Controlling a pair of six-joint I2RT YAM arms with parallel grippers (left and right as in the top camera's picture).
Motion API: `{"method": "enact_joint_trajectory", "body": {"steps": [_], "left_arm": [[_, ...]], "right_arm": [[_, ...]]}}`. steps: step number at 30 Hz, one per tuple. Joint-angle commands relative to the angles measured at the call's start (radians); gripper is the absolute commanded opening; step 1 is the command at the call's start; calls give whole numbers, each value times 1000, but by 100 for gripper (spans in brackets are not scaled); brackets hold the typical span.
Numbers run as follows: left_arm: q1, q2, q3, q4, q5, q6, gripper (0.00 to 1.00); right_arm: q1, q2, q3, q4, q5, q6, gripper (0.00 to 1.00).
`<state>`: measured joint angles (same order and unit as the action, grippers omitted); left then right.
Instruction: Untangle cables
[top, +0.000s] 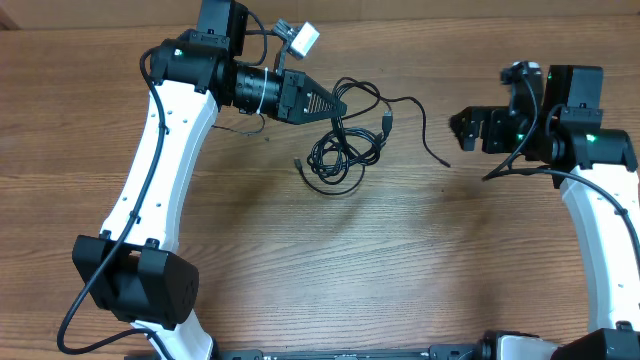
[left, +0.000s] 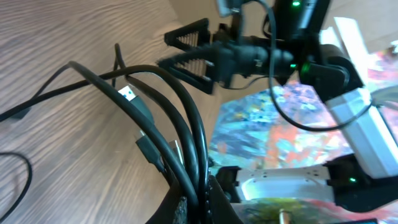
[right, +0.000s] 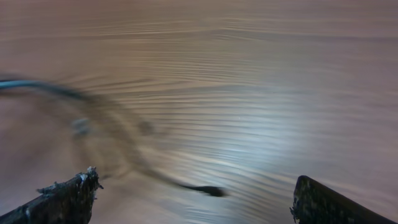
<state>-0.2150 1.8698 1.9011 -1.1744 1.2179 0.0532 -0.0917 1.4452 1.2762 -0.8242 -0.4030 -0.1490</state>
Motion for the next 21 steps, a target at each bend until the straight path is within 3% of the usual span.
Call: {"method": "enact_joint_trajectory", "body": {"steps": [1, 10, 21], "left_arm": [[7, -40, 16, 4, -66, -9, 4], [7, -40, 16, 24, -122, -9, 4], [-6, -40, 16, 137, -118, -148, 4]], "right_arm": [[-3, 5, 26, -2, -327, -100, 100], [-3, 5, 26, -65, -661, -99, 100], [117, 5, 26, -78, -690, -99, 100]]}}
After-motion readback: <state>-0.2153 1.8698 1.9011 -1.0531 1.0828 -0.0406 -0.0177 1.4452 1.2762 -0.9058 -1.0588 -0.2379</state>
